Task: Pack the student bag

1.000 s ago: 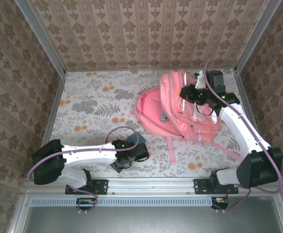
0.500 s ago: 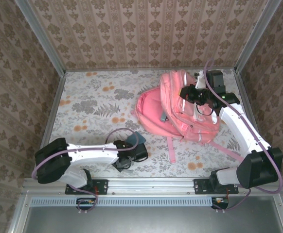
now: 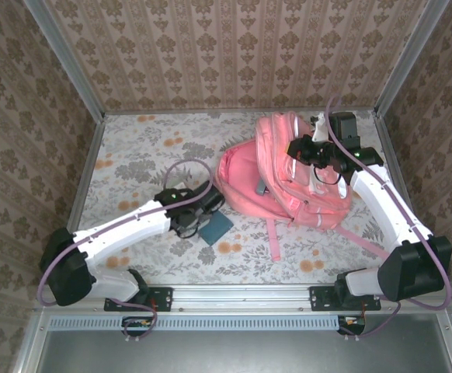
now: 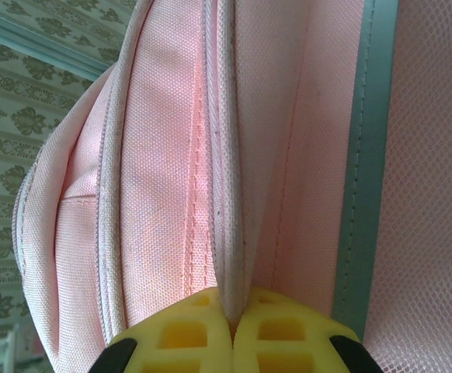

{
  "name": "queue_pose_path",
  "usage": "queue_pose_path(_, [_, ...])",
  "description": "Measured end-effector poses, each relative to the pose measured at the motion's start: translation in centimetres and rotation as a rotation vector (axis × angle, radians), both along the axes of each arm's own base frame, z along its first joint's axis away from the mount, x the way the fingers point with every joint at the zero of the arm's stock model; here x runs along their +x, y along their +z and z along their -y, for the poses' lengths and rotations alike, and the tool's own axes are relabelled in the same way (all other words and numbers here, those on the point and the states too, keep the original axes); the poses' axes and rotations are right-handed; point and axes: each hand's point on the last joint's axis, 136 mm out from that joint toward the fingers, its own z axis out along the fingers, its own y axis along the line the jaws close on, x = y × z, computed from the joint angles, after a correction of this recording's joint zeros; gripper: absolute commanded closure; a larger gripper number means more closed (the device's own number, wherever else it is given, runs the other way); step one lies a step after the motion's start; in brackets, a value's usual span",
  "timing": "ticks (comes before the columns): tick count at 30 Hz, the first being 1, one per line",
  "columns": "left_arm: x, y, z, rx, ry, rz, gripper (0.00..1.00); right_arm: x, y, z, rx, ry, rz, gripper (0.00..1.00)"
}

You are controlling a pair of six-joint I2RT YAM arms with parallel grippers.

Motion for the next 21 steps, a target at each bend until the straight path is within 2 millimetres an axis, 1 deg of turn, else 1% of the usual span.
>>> queue_pose_path(2, [1.8, 1.0, 0.7, 0.002, -0.064, 0.018, 0.42, 0.0, 0.0, 0.1, 0.0, -0.001, -0.001, 1.0])
queue_pose_path(5, [4.7, 2.3, 2.7, 0.001, -0.176, 0.047, 0.42, 0.0, 0.2, 0.2, -0.001, -0.004, -0.002, 1.0])
queue_pose_path(7, [6.5, 2.9, 4.7, -0.005, -0.264, 0.062, 0.43, 0.0, 0.2, 0.3, -0.001, -0.007, -0.004, 1.0])
queue_pose_path(10, [8.7, 3.3, 7.9, -0.019, -0.382, 0.075, 0.45, 0.0, 0.2, 0.3, -0.001, -0.007, -0.006, 1.0])
queue_pose_path(14, [10.8, 2.8, 11.8, -0.046, -0.514, 0.073, 0.46, -0.1, 0.3, 0.3, -0.005, -0.006, -0.007, 1.0])
queue_pose_path(18, [12.3, 1.1, 15.2, -0.06, -0.623, 0.044, 0.46, 0.2, 0.5, 0.5, -0.014, -0.003, -0.001, 1.0])
queue_pose_path(21, [13.1, -0.4, 17.0, -0.063, -0.681, 0.02, 0.46, 0.2, 0.3, 0.3, -0.014, 0.008, -0.002, 1.0])
